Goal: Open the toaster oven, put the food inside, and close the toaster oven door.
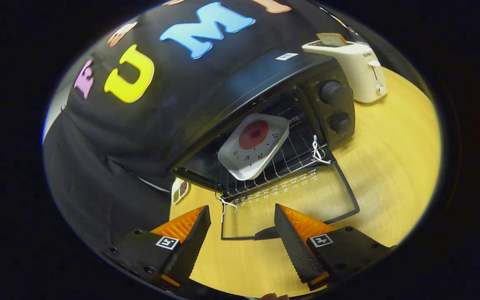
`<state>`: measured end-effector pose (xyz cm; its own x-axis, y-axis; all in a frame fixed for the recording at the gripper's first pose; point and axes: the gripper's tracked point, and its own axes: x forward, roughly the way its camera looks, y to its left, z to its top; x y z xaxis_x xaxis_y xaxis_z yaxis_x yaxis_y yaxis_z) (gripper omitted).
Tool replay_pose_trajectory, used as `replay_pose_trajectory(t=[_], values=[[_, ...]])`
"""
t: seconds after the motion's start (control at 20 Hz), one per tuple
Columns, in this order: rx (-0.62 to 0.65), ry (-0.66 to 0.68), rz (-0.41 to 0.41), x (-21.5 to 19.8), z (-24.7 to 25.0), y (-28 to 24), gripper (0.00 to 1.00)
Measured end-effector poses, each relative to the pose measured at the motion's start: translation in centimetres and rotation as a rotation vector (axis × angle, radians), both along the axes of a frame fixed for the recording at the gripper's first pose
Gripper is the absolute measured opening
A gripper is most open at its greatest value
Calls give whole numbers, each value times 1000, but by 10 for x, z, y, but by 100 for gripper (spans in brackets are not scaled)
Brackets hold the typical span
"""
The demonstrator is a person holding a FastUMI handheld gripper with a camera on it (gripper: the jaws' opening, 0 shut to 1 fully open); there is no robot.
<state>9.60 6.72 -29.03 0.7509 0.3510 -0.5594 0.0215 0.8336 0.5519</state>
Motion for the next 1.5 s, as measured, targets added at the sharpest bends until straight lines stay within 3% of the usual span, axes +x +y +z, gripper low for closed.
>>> replay_pose_trajectory(t=[0.15, 0.4, 0.95, 1.25, 1.5], values=[[-195, -21, 47, -13, -8, 1, 98], [-481, 80, 151, -37, -49, -7, 98], [-570, 282, 135, -53, -114, -17, 98], [-542, 279, 61, -28, -121, -21, 99], [-603, 262, 94, -23, -126, -19, 98]])
